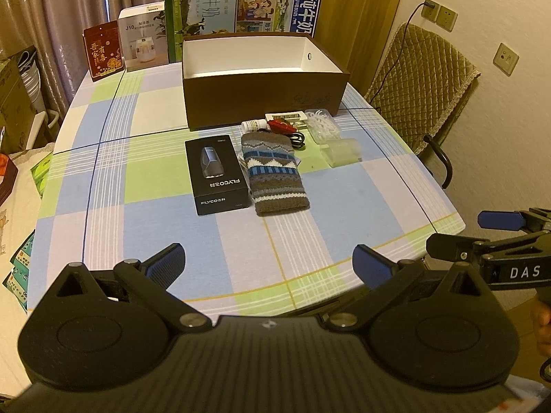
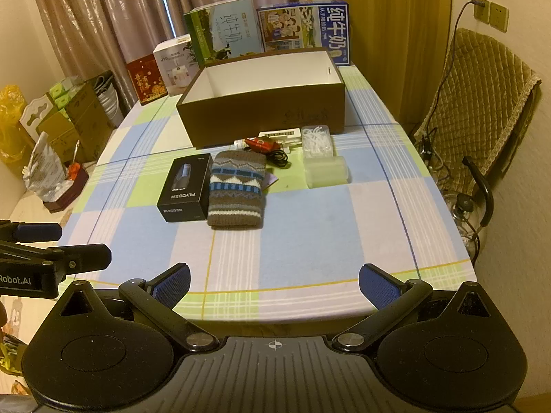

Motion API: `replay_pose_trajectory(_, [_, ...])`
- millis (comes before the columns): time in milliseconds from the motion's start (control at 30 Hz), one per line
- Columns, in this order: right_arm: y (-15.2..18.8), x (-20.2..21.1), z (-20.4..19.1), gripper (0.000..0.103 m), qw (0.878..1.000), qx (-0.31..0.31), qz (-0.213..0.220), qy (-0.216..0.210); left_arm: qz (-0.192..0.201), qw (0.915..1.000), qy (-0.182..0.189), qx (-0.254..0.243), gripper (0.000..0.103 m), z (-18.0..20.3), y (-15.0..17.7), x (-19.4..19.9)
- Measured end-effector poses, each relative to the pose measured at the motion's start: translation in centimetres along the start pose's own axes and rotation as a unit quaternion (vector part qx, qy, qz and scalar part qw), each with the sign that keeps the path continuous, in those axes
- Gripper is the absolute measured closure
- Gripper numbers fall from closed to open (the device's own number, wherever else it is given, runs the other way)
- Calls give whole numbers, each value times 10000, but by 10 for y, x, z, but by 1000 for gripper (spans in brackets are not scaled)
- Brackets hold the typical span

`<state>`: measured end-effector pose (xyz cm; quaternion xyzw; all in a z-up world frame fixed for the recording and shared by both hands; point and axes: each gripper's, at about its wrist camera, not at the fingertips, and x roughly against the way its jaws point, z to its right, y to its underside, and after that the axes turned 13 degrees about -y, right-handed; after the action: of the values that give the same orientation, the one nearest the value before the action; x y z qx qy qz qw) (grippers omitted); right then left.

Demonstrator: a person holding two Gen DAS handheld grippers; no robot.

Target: Organize objects

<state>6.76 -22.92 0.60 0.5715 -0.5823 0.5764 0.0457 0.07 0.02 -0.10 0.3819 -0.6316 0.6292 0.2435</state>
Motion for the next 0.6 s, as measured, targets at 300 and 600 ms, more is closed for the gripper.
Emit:
replay_pose_trajectory(300, [0,1,1,2,10000,48,-9,-31,-8,10000,-38,46,1,3,-2,2])
replay_pose_trajectory(600, [-5,1,0,2,9999,90,-11,-43,7,10000,-44,85,1,3,-5,1])
